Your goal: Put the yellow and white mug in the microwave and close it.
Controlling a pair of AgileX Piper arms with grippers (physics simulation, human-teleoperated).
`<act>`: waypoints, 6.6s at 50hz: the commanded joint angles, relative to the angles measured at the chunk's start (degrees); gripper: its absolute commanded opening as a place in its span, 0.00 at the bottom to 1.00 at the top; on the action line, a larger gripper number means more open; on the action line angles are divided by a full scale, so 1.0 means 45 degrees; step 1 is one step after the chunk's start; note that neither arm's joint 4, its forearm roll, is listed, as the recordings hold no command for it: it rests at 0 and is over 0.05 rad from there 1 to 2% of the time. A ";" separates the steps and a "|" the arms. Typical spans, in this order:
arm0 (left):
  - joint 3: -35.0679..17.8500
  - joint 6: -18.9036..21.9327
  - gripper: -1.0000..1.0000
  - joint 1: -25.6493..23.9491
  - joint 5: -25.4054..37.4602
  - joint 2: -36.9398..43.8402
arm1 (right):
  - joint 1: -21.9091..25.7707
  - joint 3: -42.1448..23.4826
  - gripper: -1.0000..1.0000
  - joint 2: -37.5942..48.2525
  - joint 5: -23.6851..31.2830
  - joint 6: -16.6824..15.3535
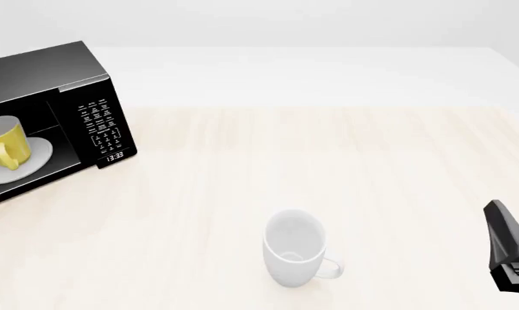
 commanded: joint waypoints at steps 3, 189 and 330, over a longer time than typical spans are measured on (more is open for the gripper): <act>0.0273 0.0265 1.00 -0.0642 -0.0491 0.0559 | 0.0002 0.0000 1.00 0.0002 0.0000 -0.0001; -0.0747 -0.0067 1.00 -0.8439 -0.3350 0.2874 | -0.0002 0.0000 1.00 0.0002 0.0000 0.0001; -0.0815 -0.0979 1.00 -0.9875 -0.1722 -0.0130 | 0.0002 0.0000 1.00 0.0001 0.0000 0.0001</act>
